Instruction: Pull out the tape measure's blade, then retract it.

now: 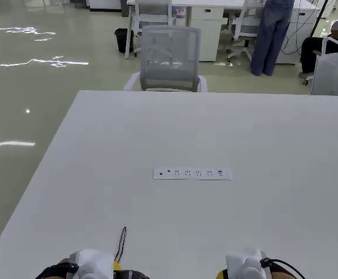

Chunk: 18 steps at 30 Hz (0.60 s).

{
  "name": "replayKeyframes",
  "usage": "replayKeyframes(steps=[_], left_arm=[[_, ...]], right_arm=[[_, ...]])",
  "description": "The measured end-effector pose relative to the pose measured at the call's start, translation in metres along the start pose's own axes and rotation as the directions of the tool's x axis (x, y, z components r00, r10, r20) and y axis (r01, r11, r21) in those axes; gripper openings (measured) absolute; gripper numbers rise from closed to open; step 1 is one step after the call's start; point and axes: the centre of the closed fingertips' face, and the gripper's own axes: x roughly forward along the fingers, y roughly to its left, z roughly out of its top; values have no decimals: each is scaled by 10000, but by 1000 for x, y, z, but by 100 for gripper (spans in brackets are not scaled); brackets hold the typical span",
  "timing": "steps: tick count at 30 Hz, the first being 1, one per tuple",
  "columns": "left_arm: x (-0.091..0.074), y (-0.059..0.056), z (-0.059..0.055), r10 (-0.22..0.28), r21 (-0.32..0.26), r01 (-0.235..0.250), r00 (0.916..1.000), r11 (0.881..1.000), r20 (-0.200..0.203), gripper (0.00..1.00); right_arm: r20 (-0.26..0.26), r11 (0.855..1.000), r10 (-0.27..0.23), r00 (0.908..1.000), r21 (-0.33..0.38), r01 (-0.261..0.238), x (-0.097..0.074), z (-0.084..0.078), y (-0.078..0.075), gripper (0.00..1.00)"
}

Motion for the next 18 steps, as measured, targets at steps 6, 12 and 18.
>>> replayKeyframes(steps=[6,12,18], left_arm=[[0,0,0,-9,16,9,10000,10000,-2,23],[1,0,0,-15,11,15,10000,10000,-5,23],[1,0,0,-21,6,21,10000,10000,-5,23]], right_arm=[[-38,10000,11,10000,-26,-11,-3,-1,1,11],[-79,10000,-8,10000,-27,8,-4,-5,1,11],[-128,10000,-14,9999,-28,14,-6,-7,1,11]])
